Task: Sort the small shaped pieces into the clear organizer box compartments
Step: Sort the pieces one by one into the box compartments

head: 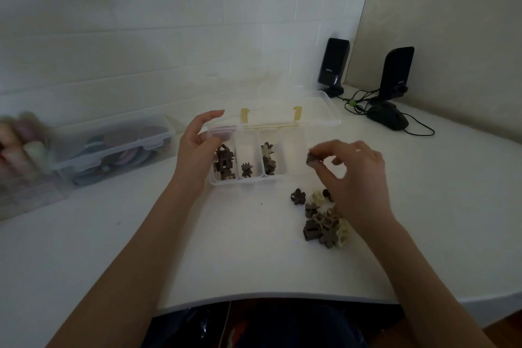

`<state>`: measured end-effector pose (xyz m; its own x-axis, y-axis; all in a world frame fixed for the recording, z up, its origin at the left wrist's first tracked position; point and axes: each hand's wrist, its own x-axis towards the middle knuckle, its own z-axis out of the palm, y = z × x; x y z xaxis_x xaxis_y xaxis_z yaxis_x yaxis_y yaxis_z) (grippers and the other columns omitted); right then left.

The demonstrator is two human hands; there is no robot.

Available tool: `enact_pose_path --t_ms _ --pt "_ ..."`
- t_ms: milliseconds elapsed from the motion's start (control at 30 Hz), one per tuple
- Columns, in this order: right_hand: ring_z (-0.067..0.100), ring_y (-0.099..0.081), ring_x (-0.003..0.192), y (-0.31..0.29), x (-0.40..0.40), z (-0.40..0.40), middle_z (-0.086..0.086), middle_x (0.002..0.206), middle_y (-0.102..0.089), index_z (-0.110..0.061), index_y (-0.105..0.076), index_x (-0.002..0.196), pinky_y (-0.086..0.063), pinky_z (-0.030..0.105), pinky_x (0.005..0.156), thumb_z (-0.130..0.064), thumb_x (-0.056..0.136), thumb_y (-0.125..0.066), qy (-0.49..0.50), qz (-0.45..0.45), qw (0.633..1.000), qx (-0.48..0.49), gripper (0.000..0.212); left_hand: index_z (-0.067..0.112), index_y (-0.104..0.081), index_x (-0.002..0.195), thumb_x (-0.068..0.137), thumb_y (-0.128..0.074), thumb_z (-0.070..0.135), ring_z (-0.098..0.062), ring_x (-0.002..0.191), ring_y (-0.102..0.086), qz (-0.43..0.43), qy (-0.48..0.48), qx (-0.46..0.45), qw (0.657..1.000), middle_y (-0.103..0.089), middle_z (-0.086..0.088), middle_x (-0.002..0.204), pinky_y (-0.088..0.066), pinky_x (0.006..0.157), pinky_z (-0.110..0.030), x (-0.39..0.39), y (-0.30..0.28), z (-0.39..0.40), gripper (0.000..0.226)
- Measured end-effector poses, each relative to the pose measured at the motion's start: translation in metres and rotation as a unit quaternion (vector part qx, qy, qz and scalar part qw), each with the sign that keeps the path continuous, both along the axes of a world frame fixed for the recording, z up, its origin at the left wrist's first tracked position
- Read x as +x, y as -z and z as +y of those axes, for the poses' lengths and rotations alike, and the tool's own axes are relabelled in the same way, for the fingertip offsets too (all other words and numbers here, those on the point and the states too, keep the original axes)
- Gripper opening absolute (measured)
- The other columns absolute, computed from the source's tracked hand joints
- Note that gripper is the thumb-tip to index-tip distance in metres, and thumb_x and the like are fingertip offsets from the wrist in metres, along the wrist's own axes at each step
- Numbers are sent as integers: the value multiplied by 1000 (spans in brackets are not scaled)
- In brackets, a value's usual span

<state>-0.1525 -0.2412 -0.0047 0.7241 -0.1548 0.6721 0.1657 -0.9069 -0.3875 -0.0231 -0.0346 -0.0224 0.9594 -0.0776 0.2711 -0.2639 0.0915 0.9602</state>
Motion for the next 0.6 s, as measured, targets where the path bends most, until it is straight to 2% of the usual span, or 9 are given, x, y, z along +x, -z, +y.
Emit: enact_pose_path --t_ms 100,200,300,433,533,600 --pt "8 -44 76 -8 17 5 -19 77 -61 -27 -61 87 -23 27 76 -29 82 -66 4 36 996 -82 8 37 -65 109 83 -58 -1 -24 79 -55 5 5 -3 1000 -68 -5 85 -47 72 -37 1 0 0 46" --pt "13 -45 80 -7 30 9 -11 74 -68 -23 -67 82 -18 29 71 -33 83 -63 15 86 977 -192 10 35 -64 110 83 -58 -3 -23 77 -58 3 11 0 1000 -69 1 81 -50 72 -36 0 -1 1 46" --pt "14 -48 87 -11 35 11 -9 76 -67 -30 -70 85 -20 31 76 -34 87 -58 12 136 966 -220 12 32 -63 112 85 -56 -5 -19 72 -60 2 20 -3 1000 -70 8 75 -53 64 -30 -2 -3 1 46" --pt "14 -48 91 -19 37 11 -8 82 -59 -38 -68 91 -26 33 86 -28 93 -48 -18 230 941 -249 22 29 -62 115 85 -55 -6 -22 75 -60 -1 23 -5 1000 -71 8 76 -54 64 -31 -2 -4 0 47" --pt "14 -49 94 -18 40 11 -9 86 -59 -38 -67 93 -27 33 87 -26 94 -47 -26 238 937 -252 24 30 -62 114 85 -55 -6 -23 75 -61 -5 24 -5 1000 -72 8 75 -54 65 -32 -2 -4 0 46" --pt "13 -51 94 -14 39 9 -11 97 -67 -35 -68 93 -25 31 85 -26 93 -48 -38 209 946 -245 22 28 -61 115 86 -54 -7 -18 72 -62 -10 27 -2 1000 -72 8 75 -54 63 -30 -3 -4 0 46"
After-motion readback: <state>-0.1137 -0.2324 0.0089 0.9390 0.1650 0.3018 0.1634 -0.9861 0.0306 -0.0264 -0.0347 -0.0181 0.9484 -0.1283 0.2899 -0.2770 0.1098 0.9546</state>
